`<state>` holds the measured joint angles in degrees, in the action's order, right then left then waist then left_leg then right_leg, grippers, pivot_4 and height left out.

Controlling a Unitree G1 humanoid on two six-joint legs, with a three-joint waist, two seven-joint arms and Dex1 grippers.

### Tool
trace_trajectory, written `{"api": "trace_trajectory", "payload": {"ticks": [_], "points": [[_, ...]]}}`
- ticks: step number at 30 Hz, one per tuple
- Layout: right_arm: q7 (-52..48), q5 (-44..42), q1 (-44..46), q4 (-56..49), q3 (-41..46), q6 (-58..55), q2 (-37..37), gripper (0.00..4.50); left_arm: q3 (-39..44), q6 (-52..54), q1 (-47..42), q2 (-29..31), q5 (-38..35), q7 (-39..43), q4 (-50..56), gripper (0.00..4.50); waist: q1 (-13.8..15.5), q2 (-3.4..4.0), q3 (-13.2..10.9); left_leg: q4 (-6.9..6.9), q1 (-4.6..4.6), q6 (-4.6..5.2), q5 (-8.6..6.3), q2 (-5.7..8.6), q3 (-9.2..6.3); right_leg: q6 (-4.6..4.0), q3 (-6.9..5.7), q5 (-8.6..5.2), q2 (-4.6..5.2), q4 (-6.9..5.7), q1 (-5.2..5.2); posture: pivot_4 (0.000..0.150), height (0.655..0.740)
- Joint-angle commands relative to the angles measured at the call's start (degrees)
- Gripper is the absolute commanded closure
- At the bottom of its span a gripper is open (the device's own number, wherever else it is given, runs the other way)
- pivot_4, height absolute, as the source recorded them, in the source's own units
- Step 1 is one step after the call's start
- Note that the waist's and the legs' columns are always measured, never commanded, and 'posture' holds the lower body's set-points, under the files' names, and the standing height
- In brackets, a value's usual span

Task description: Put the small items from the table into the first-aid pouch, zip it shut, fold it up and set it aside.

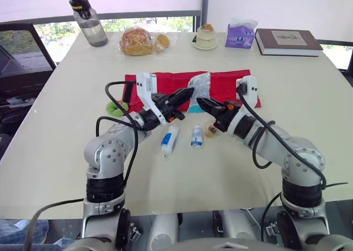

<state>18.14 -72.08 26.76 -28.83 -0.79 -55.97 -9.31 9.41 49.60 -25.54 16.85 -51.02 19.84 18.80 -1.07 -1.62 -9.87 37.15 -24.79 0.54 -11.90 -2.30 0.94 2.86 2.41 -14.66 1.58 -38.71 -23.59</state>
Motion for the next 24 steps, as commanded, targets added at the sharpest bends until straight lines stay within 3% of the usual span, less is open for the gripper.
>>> {"api": "trace_trajectory", "payload": {"ticks": [1,8,9,14,15,21,24], "points": [[0.5,-0.4,1.1,-1.7,0.8,1.0,-0.2,4.46,-1.0,-0.5,0.7,0.3,-0.4,1.3,1.9,4.50,0.0,0.00,0.0,0.00,0.00,0.00,0.00,0.00,0.00,0.00,0.00,0.00,0.00,0.00,0.00,0.150,0.7387],[0.8,-0.4,1.0,-1.0,0.8,1.2,-0.4,4.46,-0.7,-0.9,1.0,0.5,-0.4,1.7,1.8,4.50,0.0,0.00,0.0,0.00,0.00,0.00,0.00,0.00,0.00,0.00,0.00,0.00,0.00,0.00,0.00,0.150,0.7387],[0.8,-0.5,1.0,-0.9,0.8,1.2,-0.4,3.64,-0.8,-0.9,1.1,0.5,-0.3,1.7,1.9,4.50,0.0,0.00,0.0,0.00,0.00,0.00,0.00,0.00,0.00,0.00,0.00,0.00,0.00,0.00,0.00,0.150,0.7387],[1.6,-0.8,1.2,-0.9,0.3,1.5,0.7,1.49,-1.1,-1.6,1.3,0.4,-0.1,1.7,2.0,4.50,0.0,0.00,0.0,-0.01,0.00,0.00,0.00,0.00,0.00,0.00,0.00,0.00,0.00,0.01,0.00,0.150,0.7387],[1.8,-1.0,1.2,-0.9,0.3,1.6,0.9,1.35,-1.2,-1.8,1.3,0.4,0.1,1.7,2.0,4.50,0.0,0.00,0.0,-0.01,0.00,0.00,0.00,0.00,0.00,0.00,0.00,0.00,0.00,0.01,0.00,0.150,0.7387],[3.1,-0.8,1.1,-0.5,0.2,1.4,1.6,1.35,-1.3,-2.4,1.6,0.4,0.4,1.9,2.6,4.50,0.0,0.00,0.0,-0.01,-0.01,0.00,0.00,0.00,0.00,0.00,0.00,0.00,0.00,0.03,0.00,0.150,0.7387],[3.6,-0.1,1.0,-0.2,0.2,1.4,1.7,2.17,-1.4,-2.5,1.7,0.4,0.3,1.9,2.6,4.50,0.0,0.00,0.0,-0.02,-0.01,0.00,0.00,-0.01,0.00,0.00,0.00,0.00,0.00,0.05,0.00,0.150,0.7387]]}}
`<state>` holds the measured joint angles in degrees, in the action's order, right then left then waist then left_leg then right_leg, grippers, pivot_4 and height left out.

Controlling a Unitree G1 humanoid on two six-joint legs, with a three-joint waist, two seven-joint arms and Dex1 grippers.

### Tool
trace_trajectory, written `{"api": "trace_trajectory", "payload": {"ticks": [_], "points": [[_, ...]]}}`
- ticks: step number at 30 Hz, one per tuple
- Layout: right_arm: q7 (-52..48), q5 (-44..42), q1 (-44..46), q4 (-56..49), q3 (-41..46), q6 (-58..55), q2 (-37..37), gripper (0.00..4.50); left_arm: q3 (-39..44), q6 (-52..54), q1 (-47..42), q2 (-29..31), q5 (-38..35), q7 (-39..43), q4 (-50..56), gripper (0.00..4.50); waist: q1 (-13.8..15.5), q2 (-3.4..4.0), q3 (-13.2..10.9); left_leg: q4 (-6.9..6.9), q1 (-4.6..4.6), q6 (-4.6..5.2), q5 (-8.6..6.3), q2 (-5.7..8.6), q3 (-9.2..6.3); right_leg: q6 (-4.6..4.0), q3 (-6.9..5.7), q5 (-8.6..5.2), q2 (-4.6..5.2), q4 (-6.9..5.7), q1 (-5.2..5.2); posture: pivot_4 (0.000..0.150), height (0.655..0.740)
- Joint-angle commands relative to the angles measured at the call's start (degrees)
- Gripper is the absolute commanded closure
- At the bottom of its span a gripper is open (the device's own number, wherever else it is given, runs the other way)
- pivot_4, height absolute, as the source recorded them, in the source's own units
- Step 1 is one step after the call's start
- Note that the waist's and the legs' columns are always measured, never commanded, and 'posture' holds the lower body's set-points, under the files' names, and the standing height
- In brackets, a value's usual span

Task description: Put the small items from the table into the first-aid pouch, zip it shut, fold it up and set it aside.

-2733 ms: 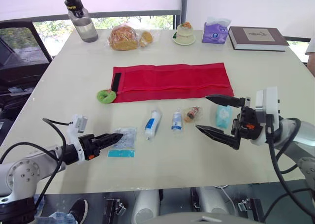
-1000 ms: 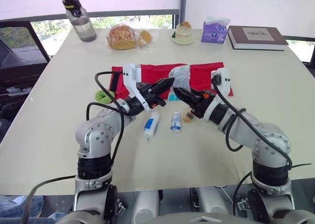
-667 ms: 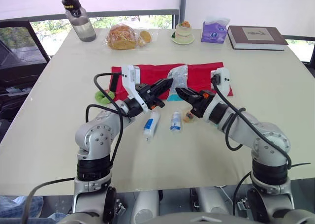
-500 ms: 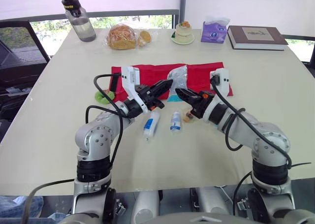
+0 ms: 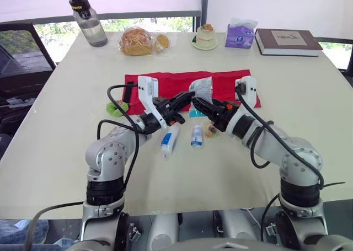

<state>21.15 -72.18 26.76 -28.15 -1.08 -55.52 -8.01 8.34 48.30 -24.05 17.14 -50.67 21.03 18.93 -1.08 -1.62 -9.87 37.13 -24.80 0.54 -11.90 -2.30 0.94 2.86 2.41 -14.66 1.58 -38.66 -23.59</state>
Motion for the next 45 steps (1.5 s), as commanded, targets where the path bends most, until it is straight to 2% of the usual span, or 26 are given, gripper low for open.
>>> {"api": "trace_trajectory", "payload": {"ticks": [1,2,3,5,13,15,16,17,19,20,21,22,23,25,30,34,41,45], "points": [[0.6,0.2,1.0,-0.8,0.4,0.9,0.3,2.72,-0.3,-1.2,0.2,0.2,-0.1,0.8,2.5,4.50,0.0,0.00,0.0,0.00,0.00,0.00,0.00,0.00,0.00,0.00,0.00,0.00,0.00,0.00,0.00,0.150,0.7387],[0.6,0.4,0.9,-0.8,0.4,0.9,0.2,3.04,-0.3,-1.3,0.2,0.3,-0.1,0.8,2.4,4.50,0.0,0.00,0.0,0.00,0.00,0.00,0.00,0.00,0.00,0.00,0.00,0.00,0.00,0.00,0.00,0.150,0.7387],[0.6,0.5,0.9,-0.8,0.3,0.9,0.2,3.67,-0.2,-1.3,0.2,0.3,-0.1,0.8,2.4,4.50,0.0,0.00,0.0,-0.01,0.00,0.00,0.00,0.00,0.00,0.00,0.00,0.00,0.00,0.01,0.00,0.150,0.7387],[0.6,0.7,0.8,-0.8,0.2,0.9,0.3,4.44,-0.2,-1.3,0.2,0.4,-0.1,1.0,2.4,4.50,0.0,0.01,0.0,-0.03,0.00,0.00,0.00,0.00,0.00,0.00,0.00,0.00,0.00,0.02,0.00,0.150,0.7387],[0.5,2.0,0.3,-0.5,0.2,0.7,-0.3,4.49,0.4,-0.6,0.9,1.7,-1.0,2.1,1.9,4.50,0.0,0.01,0.0,-0.05,-0.01,0.00,0.00,-0.01,-0.01,0.00,-0.01,0.00,0.00,0.07,0.00,0.150,0.7387],[0.3,2.3,0.1,-0.5,0.2,0.6,-0.5,4.50,0.8,0.0,1.2,2.3,-1.7,2.4,2.1,3.60,0.0,0.01,0.0,-0.07,-0.01,0.00,0.00,-0.01,-0.01,0.00,-0.02,0.00,0.00,0.07,0.00,0.150,0.7387],[0.2,2.3,0.0,-0.6,0.3,0.6,-0.6,4.50,0.9,0.2,1.3,2.6,-1.8,2.5,2.2,3.42,0.0,0.01,0.0,-0.07,-0.01,0.00,0.00,-0.01,-0.01,0.00,-0.01,0.00,0.00,0.08,0.00,0.150,0.7387],[-0.1,2.2,-0.1,-0.7,0.5,0.6,-0.8,4.50,1.1,0.5,1.3,3.0,-2.2,2.5,2.3,2.83,0.0,0.01,0.0,-0.07,-0.01,0.00,0.00,-0.01,0.00,0.00,-0.01,-0.01,0.00,0.09,0.00,0.150,0.7387],[-0.8,2.0,-0.3,-0.9,0.9,0.6,-1.1,4.50,1.4,0.9,1.4,3.7,-2.6,2.6,2.5,2.16,0.0,0.02,0.0,-0.07,-0.02,0.00,0.00,-0.01,0.00,-0.01,-0.01,-0.01,0.01,0.11,0.00,0.150,0.7387],[-1.1,1.7,-0.5,-1.0,1.1,0.6,-1.4,4.50,1.7,1.0,1.5,4.4,-2.7,2.7,2.6,1.64,0.0,0.02,0.0,-0.08,-0.02,0.00,0.00,-0.01,0.00,-0.01,-0.02,-0.01,0.01,0.12,0.00,0.150,0.7387],[-1.5,1.5,-0.7,-1.2,1.2,0.6,-1.6,4.50,2.1,1.2,1.5,5.5,-2.6,3.1,2.6,1.24,0.0,0.02,0.0,-0.09,-0.01,0.00,0.00,-0.01,0.00,-0.01,-0.01,-0.01,0.01,0.12,0.00,0.150,0.7387],[-1.8,1.2,-1.0,-1.5,1.5,0.5,-2.0,4.50,2.7,1.2,1.7,7.0,-2.1,3.9,2.2,1.08,0.0,0.02,0.0,-0.11,-0.01,0.00,0.00,-0.01,0.00,-0.01,-0.01,-0.01,0.01,0.12,0.00,0.150,0.7387],[-2.1,0.9,-1.3,-1.7,1.8,0.5,-2.2,4.50,3.1,1.0,1.7,8.3,-1.6,4.5,1.8,0.58,-0.1,0.01,0.0,-0.11,-0.01,0.00,0.00,-0.01,-0.01,-0.01,-0.02,-0.01,0.00,0.13,0.00,0.150,0.7387],[-2.7,0.3,-2.2,-2.1,2.4,0.4,-3.2,4.50,3.8,0.1,1.7,12.7,0.7,7.0,-0.4,0.02,-0.2,0.02,0.0,-0.19,0.01,0.00,0.00,-0.02,0.00,-0.02,-0.02,-0.01,-0.01,0.14,-0.01,0.150,0.7387],[-4.4,-0.4,-4.0,-2.5,3.5,0.5,-5.6,4.50,0.2,-9.0,1.1,25.2,14.1,15.8,-10.1,0.02,-0.5,0.04,0.0,-0.39,0.05,0.00,0.00,-0.02,0.03,-0.13,-0.01,-0.08,-0.01,0.23,-0.05,0.150,0.7387],[-5.2,0.2,-4.3,-2.0,3.5,1.0,-6.3,4.50,-5.3,-20.7,-1.2,31.2,26.3,22.2,-19.8,0.02,-0.7,0.05,0.0,-0.61,0.02,0.00,0.00,-0.03,0.07,-0.20,-0.03,-0.11,0.04,0.55,-0.05,0.150,0.7387],[-5.8,1.3,-4.2,-1.9,2.8,1.7,-5.4,4.50,-12.9,-36.0,-8.8,31.1,41.1,25.5,-35.3,0.02,-0.6,0.04,0.0,-0.82,-0.11,0.00,-0.01,-0.01,0.13,0.01,-0.05,-0.02,0.21,0.76,-0.11,0.150,0.7387],[-5.8,2.1,-4.5,-2.1,2.7,2.0,-5.0,4.50,-15.3,-41.9,-13.1,29.7,46.4,25.9,-43.6,0.02,-0.8,0.04,0.0,-0.83,-0.14,0.01,0.00,0.02,0.14,0.02,-0.06,-0.01,0.17,0.72,-0.17,0.150,0.7387]]}}
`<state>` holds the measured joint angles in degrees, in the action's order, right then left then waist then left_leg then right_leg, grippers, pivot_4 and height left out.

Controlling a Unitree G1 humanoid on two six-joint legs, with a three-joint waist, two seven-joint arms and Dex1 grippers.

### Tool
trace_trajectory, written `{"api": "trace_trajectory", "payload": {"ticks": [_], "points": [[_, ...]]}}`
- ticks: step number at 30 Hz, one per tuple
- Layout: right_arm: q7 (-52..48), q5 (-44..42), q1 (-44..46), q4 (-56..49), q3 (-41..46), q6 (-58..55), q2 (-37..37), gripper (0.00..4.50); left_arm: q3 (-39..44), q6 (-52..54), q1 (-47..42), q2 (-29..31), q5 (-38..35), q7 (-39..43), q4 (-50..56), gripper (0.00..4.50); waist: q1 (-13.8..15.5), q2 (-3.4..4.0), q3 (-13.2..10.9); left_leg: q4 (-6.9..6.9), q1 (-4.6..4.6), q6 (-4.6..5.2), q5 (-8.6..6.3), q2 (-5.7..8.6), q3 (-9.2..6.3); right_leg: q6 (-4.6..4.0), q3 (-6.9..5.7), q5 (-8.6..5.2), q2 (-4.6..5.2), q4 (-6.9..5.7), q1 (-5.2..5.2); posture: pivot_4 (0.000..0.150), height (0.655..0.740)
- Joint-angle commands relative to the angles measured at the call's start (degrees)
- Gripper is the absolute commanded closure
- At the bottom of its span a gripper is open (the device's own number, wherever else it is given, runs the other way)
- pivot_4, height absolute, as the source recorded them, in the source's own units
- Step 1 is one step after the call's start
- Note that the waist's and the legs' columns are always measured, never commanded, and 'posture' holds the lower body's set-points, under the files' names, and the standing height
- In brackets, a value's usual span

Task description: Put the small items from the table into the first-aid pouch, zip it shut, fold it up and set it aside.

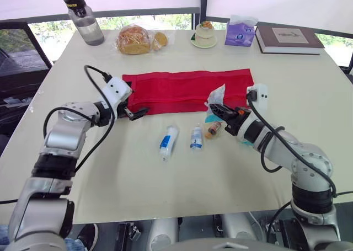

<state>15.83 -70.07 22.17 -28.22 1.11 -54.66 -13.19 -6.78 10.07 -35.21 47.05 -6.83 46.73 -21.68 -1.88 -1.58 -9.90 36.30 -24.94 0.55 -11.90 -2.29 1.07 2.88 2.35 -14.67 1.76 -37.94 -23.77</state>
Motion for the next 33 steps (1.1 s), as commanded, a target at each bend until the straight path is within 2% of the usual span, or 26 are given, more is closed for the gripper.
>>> {"api": "trace_trajectory", "payload": {"ticks": [1,10,17,18,20,21,33], "points": [[-0.5,0.3,0.1,-2.1,0.5,1.3,0.3,4.50,-0.6,-4.9,-3.0,-0.7,3.7,0.1,-5.0,0.02,-0.1,0.00,0.0,0.00,0.00,0.00,0.00,0.00,0.00,0.00,0.00,0.00,0.00,0.00,0.00,0.150,0.7387],[-0.8,2.0,-0.3,-2.5,0.6,2.2,0.7,4.50,-2.6,-14.4,-9.6,-1.7,12.4,-2.8,-18.9,0.02,-0.2,-0.02,0.0,0.02,0.01,0.00,0.00,0.00,-0.01,0.02,0.01,0.01,-0.06,-0.05,0.00,0.150,0.7387],[-1.6,3.1,0.0,-2.1,0.5,2.3,0.9,4.50,-2.3,-18.7,-12.4,-3.9,13.6,-1.6,-23.3,2.92,-0.2,-0.02,0.0,0.04,0.00,0.00,0.00,-0.01,0.00,0.02,-0.01,0.02,-0.05,-0.07,0.00,0.150,0.7387],[-1.7,3.2,0.0,-2.0,0.6,2.3,0.9,4.50,-2.4,-19.1,-12.5,-4.3,13.6,-1.0,-23.4,3.16,-0.1,-0.02,0.0,0.05,-0.01,0.00,0.00,-0.01,-0.01,0.02,-0.02,0.02,-0.05,-0.07,0.00,0.150,0.7387],[-1.9,3.1,0.1,-1.8,0.8,2.2,1.0,4.50,-2.5,-19.8,-12.8,-5.2,13.5,0.4,-23.4,4.17,-0.1,-0.03,0.0,0.07,-0.03,0.00,0.00,0.00,-0.02,0.03,-0.02,0.02,-0.06,-0.07,0.00,0.150,0.7387],[-1.9,3.0,0.1,-1.6,0.9,2.1,1.0,4.50,-2.6,-20.1,-12.9,-5.6,13.5,1.1,-23.3,4.40,-0.1,-0.03,0.0,0.07,-0.03,0.00,0.00,0.00,-0.02,0.03,-0.02,0.02,-0.05,-0.07,0.00,0.150,0.7387],[-0.1,-1.4,-0.4,0.2,1.7,2.1,5.1,4.50,-2.7,-13.8,-12.6,-12.6,7.4,14.9,-10.0,4.40,-0.1,-0.03,0.0,0.17,-0.07,0.01,0.01,0.01,-0.05,0.08,-0.02,0.06,-0.06,-0.14,0.01,0.150,0.7387]]}}
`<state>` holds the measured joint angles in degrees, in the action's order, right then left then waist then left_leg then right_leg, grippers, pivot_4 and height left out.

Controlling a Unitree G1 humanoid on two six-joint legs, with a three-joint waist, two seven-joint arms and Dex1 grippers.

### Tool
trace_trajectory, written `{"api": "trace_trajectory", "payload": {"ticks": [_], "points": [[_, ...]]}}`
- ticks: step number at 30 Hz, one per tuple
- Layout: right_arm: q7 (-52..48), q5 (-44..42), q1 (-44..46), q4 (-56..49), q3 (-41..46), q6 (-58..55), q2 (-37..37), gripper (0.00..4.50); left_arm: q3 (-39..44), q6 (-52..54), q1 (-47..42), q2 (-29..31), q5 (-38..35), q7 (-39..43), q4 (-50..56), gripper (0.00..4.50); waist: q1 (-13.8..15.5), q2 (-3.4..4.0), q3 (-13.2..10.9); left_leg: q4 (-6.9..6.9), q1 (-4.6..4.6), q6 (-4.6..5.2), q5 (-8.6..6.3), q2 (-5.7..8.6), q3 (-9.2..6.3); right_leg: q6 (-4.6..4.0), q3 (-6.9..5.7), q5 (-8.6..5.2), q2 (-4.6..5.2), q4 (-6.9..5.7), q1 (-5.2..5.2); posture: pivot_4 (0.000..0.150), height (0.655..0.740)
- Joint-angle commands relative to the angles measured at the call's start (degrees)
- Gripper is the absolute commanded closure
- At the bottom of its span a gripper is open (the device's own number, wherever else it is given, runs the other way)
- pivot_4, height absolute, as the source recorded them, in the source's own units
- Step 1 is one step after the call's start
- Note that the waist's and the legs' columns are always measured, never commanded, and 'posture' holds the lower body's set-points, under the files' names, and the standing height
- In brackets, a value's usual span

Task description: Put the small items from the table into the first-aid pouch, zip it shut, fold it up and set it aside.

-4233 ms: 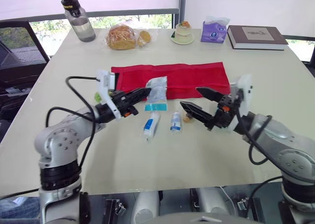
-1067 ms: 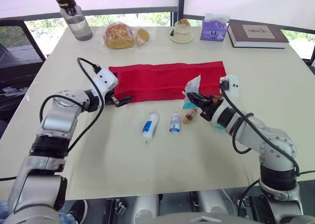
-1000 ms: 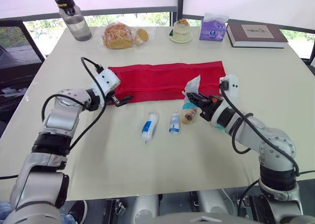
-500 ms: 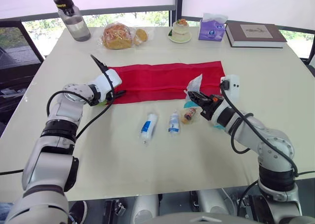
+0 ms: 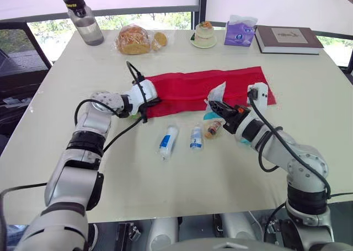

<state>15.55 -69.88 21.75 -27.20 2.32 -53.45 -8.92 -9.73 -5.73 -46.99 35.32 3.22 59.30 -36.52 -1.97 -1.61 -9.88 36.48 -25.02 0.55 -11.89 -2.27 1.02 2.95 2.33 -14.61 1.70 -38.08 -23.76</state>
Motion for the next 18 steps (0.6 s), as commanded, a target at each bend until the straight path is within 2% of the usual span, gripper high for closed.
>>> {"api": "trace_trajectory", "payload": {"ticks": [1,10,18], "points": [[0.3,-1.8,0.0,-0.6,0.4,0.9,1.1,4.50,0.3,3.0,-0.8,-1.3,-3.0,2.9,5.7,4.40,-0.1,0.00,0.0,0.01,0.01,0.00,0.00,0.00,-0.01,0.00,0.00,0.00,-0.01,-0.01,0.00,0.150,0.7387],[-0.8,-1.4,2.6,9.8,0.5,3.8,9.6,4.50,3.1,14.9,-3.3,-7.3,-10.8,7.1,6.8,4.40,-0.4,0.00,0.0,0.14,0.02,0.00,0.00,-0.01,-0.05,0.01,0.01,0.00,-0.07,-0.16,0.00,0.150,0.7387],[0.8,-5.5,2.2,15.4,2.5,3.5,15.0,4.50,4.3,18.0,-3.8,-9.0,-12.8,7.1,5.2,4.40,-0.4,0.00,0.0,0.29,0.07,0.00,0.00,-0.02,-0.07,0.01,0.02,0.00,-0.09,-0.43,0.00,0.150,0.7387]]}}
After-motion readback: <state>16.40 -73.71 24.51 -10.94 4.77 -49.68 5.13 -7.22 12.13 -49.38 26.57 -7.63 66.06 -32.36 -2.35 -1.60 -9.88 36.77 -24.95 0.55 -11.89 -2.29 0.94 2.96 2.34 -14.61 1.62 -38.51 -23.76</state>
